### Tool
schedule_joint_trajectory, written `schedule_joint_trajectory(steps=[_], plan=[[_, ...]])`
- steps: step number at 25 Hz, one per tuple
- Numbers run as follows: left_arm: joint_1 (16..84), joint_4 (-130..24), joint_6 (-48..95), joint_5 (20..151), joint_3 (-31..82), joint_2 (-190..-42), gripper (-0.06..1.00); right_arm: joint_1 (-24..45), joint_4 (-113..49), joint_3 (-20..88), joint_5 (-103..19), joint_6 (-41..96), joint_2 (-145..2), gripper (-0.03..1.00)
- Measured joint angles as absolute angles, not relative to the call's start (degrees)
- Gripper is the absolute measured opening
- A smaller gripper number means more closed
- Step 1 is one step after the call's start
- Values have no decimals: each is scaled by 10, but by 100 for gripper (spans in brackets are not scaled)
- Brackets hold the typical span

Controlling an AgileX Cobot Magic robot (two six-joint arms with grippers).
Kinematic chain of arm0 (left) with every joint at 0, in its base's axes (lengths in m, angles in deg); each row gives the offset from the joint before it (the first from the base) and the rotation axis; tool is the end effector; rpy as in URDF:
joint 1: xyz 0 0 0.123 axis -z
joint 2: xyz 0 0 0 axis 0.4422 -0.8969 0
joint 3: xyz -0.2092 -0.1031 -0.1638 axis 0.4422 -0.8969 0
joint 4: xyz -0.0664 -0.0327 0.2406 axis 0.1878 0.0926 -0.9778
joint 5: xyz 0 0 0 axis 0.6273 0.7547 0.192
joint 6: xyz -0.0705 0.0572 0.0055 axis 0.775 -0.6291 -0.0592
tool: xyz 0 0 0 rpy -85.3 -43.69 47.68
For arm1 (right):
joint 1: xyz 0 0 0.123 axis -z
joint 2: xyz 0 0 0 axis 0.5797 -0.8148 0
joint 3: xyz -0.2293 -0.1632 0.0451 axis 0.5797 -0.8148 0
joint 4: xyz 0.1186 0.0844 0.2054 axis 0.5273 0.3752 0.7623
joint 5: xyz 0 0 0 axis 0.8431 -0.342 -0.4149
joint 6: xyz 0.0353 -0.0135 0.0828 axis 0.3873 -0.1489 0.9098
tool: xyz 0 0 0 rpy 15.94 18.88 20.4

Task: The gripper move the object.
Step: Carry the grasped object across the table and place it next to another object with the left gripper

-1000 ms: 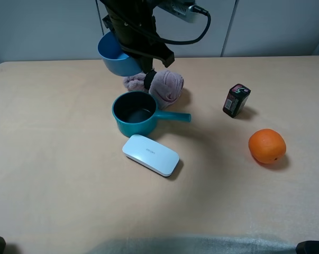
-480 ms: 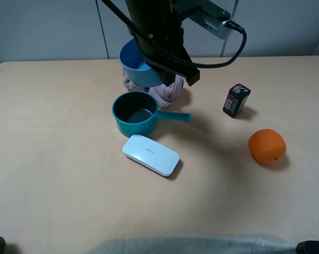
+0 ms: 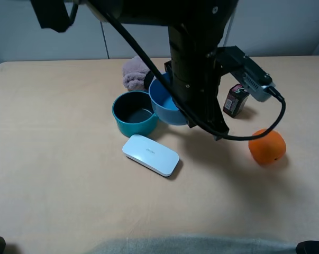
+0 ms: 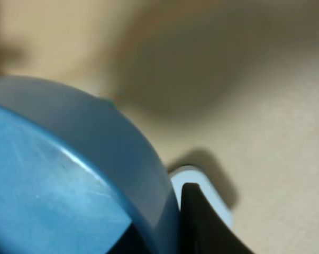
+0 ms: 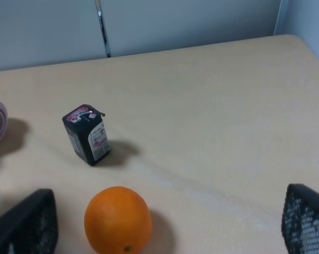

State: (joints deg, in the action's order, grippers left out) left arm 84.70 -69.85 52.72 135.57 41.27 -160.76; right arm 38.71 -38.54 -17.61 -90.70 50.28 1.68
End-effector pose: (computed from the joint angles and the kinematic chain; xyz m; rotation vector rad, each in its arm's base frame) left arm 0.2346 -0.3736 0.2144 1.5086 2.3868 -0.1428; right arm -0.0033 0.0019 0.2799 0.0566 1.9941 -0.0093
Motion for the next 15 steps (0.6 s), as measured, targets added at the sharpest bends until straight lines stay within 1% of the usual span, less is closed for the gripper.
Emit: schedule_joint_trajectory(steps=[15], plan=[[910, -698, 522, 1371, 459, -1657, 5, 387, -385, -176, -907, 503, 17, 67]])
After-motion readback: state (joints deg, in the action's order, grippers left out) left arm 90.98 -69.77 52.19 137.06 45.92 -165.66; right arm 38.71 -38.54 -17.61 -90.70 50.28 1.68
